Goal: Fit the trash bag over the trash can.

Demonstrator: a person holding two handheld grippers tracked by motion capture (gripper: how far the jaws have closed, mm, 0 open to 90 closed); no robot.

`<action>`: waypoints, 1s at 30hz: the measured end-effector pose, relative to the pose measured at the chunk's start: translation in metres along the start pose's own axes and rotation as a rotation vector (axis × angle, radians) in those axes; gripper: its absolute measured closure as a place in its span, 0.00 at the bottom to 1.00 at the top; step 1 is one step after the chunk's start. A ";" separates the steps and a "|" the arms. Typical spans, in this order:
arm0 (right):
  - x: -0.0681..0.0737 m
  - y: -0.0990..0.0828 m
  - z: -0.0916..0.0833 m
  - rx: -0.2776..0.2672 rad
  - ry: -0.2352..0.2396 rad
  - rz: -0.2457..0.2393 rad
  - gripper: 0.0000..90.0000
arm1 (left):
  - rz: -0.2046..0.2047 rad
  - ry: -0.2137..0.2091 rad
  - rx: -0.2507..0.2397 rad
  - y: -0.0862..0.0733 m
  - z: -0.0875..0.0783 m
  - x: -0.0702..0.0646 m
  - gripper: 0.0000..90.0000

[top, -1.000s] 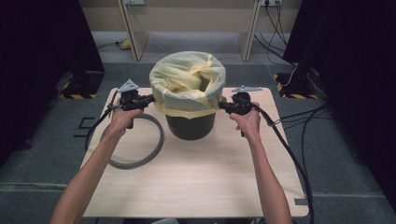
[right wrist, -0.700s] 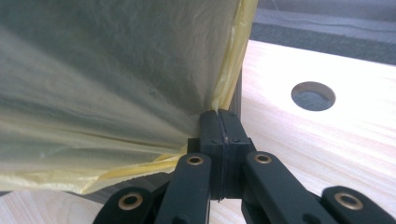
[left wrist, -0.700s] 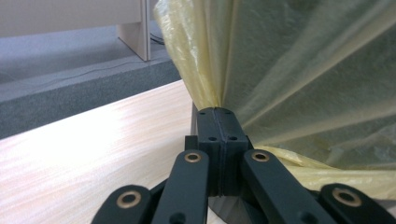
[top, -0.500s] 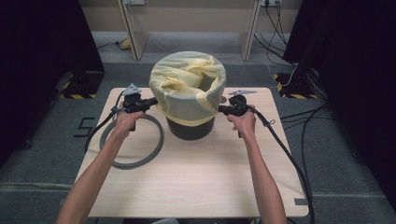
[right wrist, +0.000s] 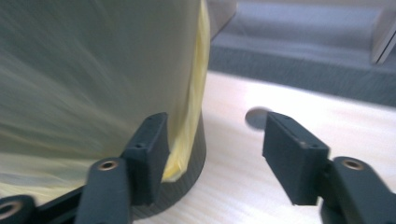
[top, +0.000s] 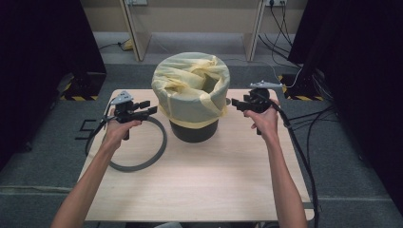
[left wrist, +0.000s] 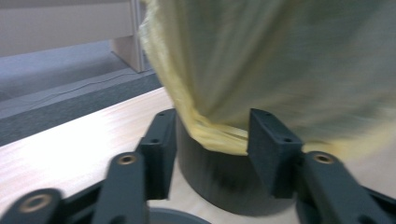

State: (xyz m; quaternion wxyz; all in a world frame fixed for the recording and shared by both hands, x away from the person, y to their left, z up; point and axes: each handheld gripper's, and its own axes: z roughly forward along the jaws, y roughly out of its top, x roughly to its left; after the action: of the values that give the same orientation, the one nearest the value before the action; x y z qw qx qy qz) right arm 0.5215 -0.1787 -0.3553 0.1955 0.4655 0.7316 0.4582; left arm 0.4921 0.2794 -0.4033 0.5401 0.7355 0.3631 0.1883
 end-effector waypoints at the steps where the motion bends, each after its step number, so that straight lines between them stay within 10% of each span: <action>1: 0.002 0.006 -0.007 -0.018 0.003 -0.005 0.44 | 0.004 -0.008 0.003 -0.003 -0.006 -0.005 0.51; 15: 0.059 0.093 -0.031 -0.108 0.054 -0.126 0.34 | 0.093 -0.045 0.140 -0.090 -0.051 -0.086 0.22; 30: 0.138 0.153 0.055 -0.013 0.111 -0.232 0.33 | 0.151 -0.032 0.306 -0.154 -0.041 -0.108 0.24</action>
State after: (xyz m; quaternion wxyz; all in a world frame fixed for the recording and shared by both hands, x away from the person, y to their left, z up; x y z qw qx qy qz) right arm 0.5697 -0.0108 -0.2335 0.2095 0.3503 0.7872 0.4623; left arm 0.3418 0.2509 -0.5204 0.4120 0.8372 0.3227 0.1589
